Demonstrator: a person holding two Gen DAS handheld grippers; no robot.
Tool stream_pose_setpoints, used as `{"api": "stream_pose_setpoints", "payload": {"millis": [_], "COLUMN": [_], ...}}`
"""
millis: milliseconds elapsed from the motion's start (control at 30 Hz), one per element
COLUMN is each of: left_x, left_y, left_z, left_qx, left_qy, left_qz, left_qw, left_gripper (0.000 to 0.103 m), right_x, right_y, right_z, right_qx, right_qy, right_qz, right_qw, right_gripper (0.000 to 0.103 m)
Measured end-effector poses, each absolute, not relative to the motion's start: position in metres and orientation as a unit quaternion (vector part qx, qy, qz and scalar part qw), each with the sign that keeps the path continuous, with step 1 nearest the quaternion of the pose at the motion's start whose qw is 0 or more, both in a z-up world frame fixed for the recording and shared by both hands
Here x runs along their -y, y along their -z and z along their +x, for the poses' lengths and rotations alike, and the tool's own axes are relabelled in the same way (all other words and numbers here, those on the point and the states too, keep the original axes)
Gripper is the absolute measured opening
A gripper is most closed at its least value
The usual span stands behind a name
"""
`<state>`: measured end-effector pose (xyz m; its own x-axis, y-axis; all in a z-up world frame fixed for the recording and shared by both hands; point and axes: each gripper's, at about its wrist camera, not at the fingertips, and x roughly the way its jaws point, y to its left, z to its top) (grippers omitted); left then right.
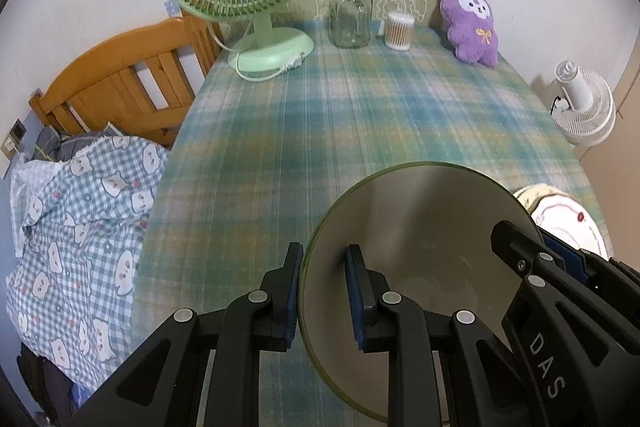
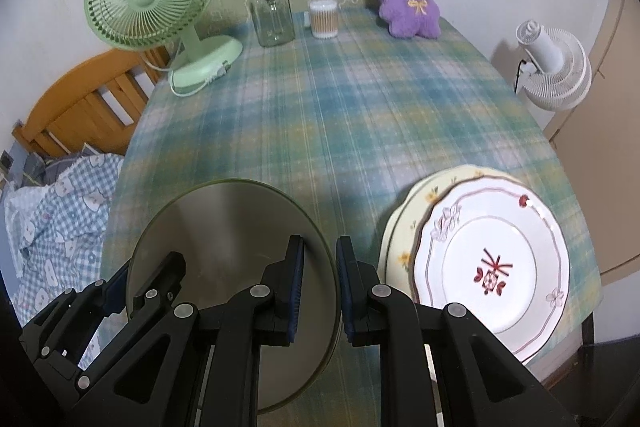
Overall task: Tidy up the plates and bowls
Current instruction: 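Lift the bowl and carry it over the plate stack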
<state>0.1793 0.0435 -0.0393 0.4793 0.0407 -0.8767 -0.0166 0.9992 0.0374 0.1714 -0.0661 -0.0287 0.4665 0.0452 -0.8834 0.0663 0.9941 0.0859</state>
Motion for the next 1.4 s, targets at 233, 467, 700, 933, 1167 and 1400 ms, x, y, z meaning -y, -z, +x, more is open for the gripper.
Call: {"api": "stream_pose_setpoints", "payload": {"millis": [233, 467, 700, 933, 1167, 1400], "left_x": [-0.044, -0.044, -0.045, -0.046, -0.051, -0.050], "left_y": [0.053, 0.056, 0.056, 0.053, 0.044, 0.052], "left_z": [0.175, 0.175, 0.176, 0.175, 0.169, 0.164], "left_qx": [-0.525, -0.525, -0.527, -0.534, -0.521, -0.524], "left_qy": [-0.016, -0.016, -0.008, 0.016, 0.018, 0.033], "left_qz": [0.011, 0.012, 0.010, 0.004, 0.005, 0.004], "left_qw": [0.851, 0.851, 0.850, 0.845, 0.853, 0.851], "left_gripper": [0.019, 0.019, 0.024, 0.046, 0.071, 0.079], "right_x": [0.066, 0.066, 0.065, 0.067, 0.074, 0.074], "right_y": [0.042, 0.047, 0.046, 0.040, 0.031, 0.042], "right_z": [0.168, 0.171, 0.171, 0.170, 0.161, 0.162], "right_qx": [-0.525, -0.527, -0.532, -0.541, -0.526, -0.544], "right_qy": [0.007, 0.007, 0.002, -0.016, -0.012, -0.019], "right_qz": [0.051, 0.051, 0.045, 0.038, 0.041, 0.042], "right_qw": [0.850, 0.849, 0.846, 0.840, 0.849, 0.838], "right_gripper": [0.020, 0.020, 0.020, 0.030, 0.064, 0.064]}}
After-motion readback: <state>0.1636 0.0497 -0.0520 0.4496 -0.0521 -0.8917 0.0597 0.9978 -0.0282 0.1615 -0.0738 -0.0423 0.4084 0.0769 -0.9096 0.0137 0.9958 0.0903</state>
